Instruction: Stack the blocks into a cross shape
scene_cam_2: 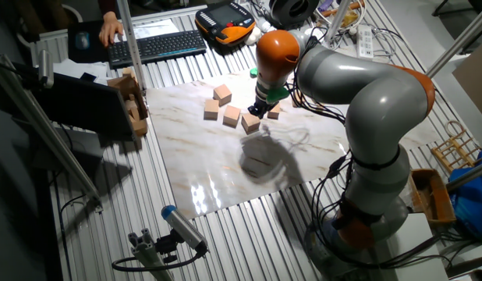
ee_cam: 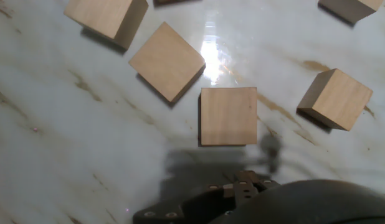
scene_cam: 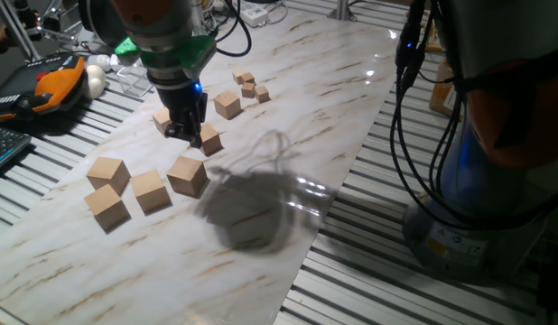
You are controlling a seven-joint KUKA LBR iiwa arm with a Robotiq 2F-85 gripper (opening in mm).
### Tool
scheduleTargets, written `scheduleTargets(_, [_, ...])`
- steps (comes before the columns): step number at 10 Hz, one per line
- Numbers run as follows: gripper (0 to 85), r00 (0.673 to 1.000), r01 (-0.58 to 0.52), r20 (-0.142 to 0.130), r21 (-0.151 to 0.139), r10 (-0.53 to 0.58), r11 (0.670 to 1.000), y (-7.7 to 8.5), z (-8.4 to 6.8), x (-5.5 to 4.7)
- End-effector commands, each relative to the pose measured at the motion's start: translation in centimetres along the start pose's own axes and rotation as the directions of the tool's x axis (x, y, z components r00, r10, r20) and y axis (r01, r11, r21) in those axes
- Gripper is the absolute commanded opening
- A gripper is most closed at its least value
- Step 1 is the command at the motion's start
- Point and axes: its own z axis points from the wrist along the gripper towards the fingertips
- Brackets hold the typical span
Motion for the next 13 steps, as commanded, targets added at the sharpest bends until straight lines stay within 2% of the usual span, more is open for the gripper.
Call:
scheduleTargets(1, [0.0,1.0,-0.001,-0.003,-0.002,0.001,1.0,0.0,0.02,0.0])
scheduleTargets(6, [0.0,1.0,-0.015,-0.004,-0.022,0.015,1.0,0.39,0.58,0.7])
scheduleTargets(8, [0.0,1.0,-0.013,0.001,-0.011,0.013,1.0,0.37,0.57,0.67])
scheduleTargets(9, [0.0,1.0,-0.015,0.002,-0.018,0.015,1.0,0.37,0.57,0.67])
scheduleTargets(11, [0.0,1.0,-0.019,0.012,0.001,0.019,1.0,0.37,0.57,0.67])
scheduleTargets(13, [0.0,1.0,-0.029,0.006,0.022,0.029,0.999,0.37,0.57,0.67])
